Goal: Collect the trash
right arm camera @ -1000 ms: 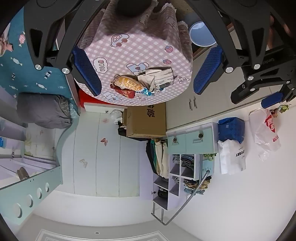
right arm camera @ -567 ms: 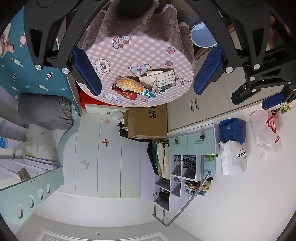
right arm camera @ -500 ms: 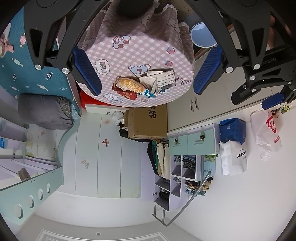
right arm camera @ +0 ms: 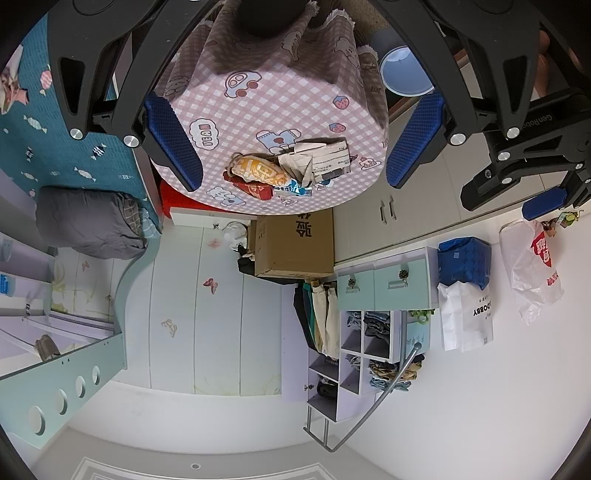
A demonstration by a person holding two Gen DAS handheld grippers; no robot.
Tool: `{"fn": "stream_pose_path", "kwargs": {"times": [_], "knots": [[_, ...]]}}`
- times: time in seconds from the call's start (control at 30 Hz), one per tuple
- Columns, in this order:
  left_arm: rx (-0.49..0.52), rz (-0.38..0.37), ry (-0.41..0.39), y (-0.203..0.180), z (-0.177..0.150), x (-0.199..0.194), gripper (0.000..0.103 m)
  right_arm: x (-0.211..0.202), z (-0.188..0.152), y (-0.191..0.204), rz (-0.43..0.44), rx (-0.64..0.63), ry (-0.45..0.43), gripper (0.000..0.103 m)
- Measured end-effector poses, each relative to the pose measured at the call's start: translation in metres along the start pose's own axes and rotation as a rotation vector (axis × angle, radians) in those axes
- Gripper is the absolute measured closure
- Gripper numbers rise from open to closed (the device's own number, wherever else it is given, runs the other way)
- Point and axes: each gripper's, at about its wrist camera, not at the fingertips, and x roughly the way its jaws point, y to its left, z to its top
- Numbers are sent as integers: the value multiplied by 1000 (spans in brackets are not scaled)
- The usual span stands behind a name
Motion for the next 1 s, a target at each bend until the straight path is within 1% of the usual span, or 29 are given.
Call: {"fn": "stream_pose_path", "kwargs": {"times": [0.17,0.23,0.4,0.63,0.7,1.0], "knots": [[0,1,2,-6,0,-2,4,1,0,2,1,0,1,6],[2,2,1,1,0,1,4,1,-1,2,2,0,2,6],[2,1,1,2,0,1,4,-1,-1,0,0,0,4,6],[-3,4,1,-4,0,-3,4,0,-2,1,0,-1,5,6],[2,-1,2,2,0,1,4,0,-1,1,1,-1,7,6],[1,2,6,-7,0,-2,4,2,-6,3,0,-2,11,6]]}}
